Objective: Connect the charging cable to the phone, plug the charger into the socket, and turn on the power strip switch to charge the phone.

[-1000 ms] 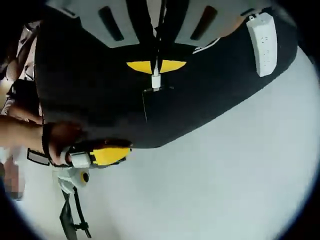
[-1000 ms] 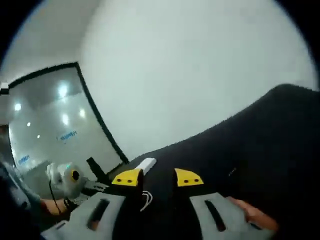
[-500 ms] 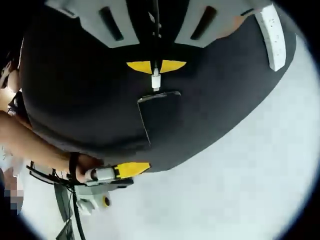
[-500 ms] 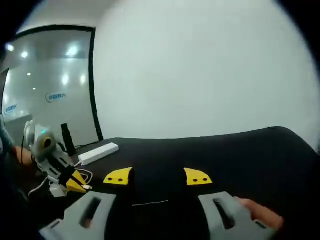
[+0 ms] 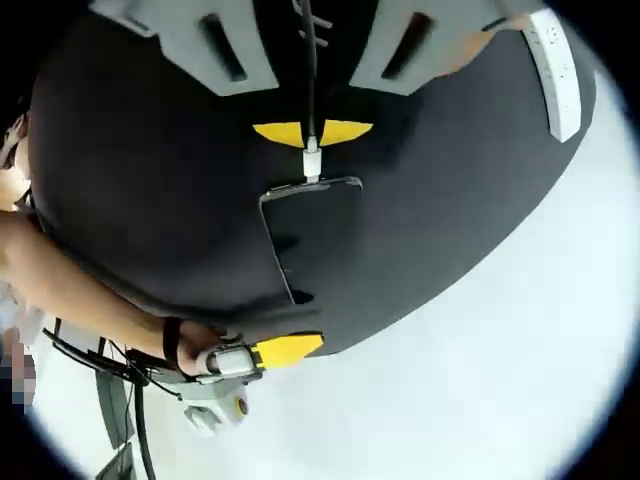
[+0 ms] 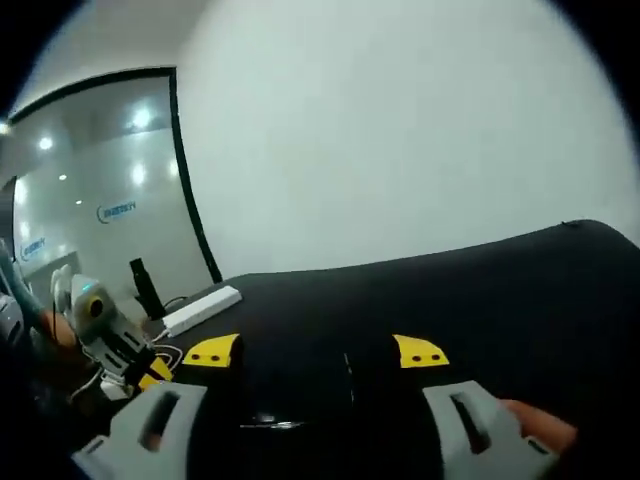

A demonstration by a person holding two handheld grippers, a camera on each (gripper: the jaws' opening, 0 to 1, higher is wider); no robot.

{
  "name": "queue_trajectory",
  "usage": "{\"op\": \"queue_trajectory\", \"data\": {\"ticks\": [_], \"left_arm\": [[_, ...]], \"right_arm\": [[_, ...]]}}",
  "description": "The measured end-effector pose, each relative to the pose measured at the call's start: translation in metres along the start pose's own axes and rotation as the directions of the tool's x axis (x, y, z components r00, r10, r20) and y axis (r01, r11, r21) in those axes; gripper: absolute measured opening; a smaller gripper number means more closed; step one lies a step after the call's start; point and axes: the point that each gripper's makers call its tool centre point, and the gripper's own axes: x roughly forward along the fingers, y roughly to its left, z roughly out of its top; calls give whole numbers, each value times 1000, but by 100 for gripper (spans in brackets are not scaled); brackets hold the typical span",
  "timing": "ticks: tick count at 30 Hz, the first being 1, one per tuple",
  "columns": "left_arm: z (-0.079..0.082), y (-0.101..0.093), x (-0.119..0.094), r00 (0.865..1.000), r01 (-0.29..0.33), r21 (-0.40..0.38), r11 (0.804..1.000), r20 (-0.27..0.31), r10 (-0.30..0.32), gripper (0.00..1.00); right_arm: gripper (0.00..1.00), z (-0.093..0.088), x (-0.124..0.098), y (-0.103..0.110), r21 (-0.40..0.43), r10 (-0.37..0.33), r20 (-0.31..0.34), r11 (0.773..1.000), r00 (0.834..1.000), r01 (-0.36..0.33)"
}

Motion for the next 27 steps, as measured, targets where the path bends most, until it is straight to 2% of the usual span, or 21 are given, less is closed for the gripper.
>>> {"op": "queue_trajectory", "data": {"ticks": [2,3,4,8,9,11,12,14,15,16,17,19,21,25,27], "left_arm": [[1,-2,0,1000,1,19,1000,-15,-1,0],[1,-2,0,1000,2,29,1000,-25,-2,0],[0,-2,-1,999,8,28,1000,-31,-7,0],[-2,-3,0,997,31,10,999,-73,-30,0],[-3,-4,-1,996,35,7,999,-87,-34,0],[-2,-5,-1,994,41,21,999,-102,-38,0],[-2,-6,0,993,41,29,999,-109,-38,0],[-2,-6,0,992,44,33,998,-118,-40,0],[-3,-6,0,992,47,33,998,-121,-42,0],[-2,-4,1,991,52,26,998,-127,-49,0],[-2,-4,1,990,56,22,998,-130,-52,0],[-1,-2,4,989,62,17,998,-139,-59,0],[-2,-4,3,986,65,24,998,-154,-61,0],[1,0,8,979,69,35,997,-194,-61,0],[2,2,10,976,69,35,997,-209,-60,0]], "right_arm": [[62,-2,2,8,-9,41,1,999,999,-41],[64,-2,4,-4,-4,56,-6,998,998,-56],[66,-5,4,-4,-9,66,-19,998,998,-66],[72,-20,2,0,-58,68,-64,996,996,-72],[74,-24,2,8,-95,84,-79,991,993,-91],[73,-29,3,19,-91,123,-90,987,988,-131],[73,-31,2,15,-35,112,-106,993,988,-116],[73,-37,3,12,-43,126,-146,990,981,-133],[71,-38,4,11,-51,129,-146,989,981,-138],[72,-41,5,12,-82,137,-166,985,977,-152],[73,-43,6,8,-116,128,-181,982,975,-150],[74,-54,8,5,-114,111,-228,984,967,-140],[76,-48,13,7,-130,123,-198,980,973,-151],[74,-36,14,-20,-109,116,-188,984,975,-139],[70,-40,14,-14,-127,99,-188,984,977,-124]]}}
